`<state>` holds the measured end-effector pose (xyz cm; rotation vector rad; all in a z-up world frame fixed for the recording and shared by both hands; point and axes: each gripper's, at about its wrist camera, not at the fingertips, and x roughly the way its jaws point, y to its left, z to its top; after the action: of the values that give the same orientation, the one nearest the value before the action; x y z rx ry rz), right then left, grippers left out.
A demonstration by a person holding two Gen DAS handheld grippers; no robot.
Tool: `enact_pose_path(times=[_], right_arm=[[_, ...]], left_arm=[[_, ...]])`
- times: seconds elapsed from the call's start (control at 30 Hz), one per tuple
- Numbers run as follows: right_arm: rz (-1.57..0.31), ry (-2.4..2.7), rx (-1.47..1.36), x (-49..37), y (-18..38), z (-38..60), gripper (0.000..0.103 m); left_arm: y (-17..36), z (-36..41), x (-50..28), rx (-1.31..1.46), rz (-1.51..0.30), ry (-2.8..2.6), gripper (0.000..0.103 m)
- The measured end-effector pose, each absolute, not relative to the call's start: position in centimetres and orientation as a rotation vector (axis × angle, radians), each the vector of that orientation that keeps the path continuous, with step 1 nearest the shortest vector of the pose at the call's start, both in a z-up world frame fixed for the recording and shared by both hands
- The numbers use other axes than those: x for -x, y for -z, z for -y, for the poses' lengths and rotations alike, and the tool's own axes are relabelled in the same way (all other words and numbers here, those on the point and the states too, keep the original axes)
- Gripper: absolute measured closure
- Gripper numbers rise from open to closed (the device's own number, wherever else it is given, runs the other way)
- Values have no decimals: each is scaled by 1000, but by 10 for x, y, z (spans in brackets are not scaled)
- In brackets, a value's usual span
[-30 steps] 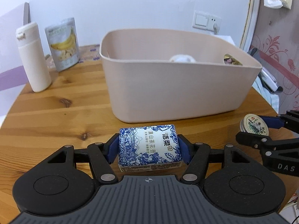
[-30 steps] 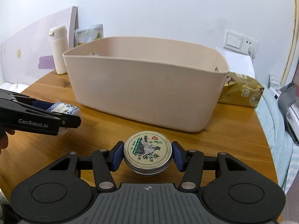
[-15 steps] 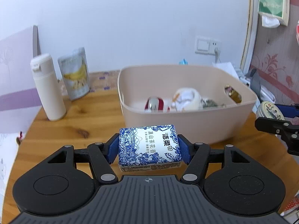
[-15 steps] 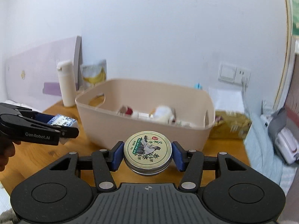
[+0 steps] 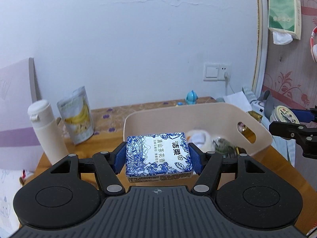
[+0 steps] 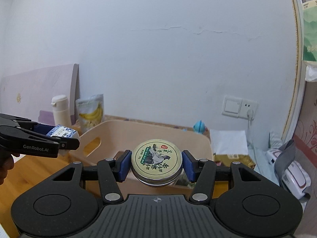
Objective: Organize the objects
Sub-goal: 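Carry the blue-and-white box with the left tool while the right tool carries the tin over the bin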
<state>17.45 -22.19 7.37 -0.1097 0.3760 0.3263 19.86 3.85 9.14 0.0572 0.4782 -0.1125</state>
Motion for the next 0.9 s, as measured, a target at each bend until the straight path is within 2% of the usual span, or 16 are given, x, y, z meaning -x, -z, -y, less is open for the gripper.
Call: enact_pose_path(times=[0.3, 0.9], right_arm=[[-362, -304, 107, -203, -80, 222, 51], [-481, -326, 179, -268, -51, 191, 51]], left_arm=[[-96, -26, -240, -69, -492, 155, 38], [-44, -9, -324, -135, -667, 206, 37]])
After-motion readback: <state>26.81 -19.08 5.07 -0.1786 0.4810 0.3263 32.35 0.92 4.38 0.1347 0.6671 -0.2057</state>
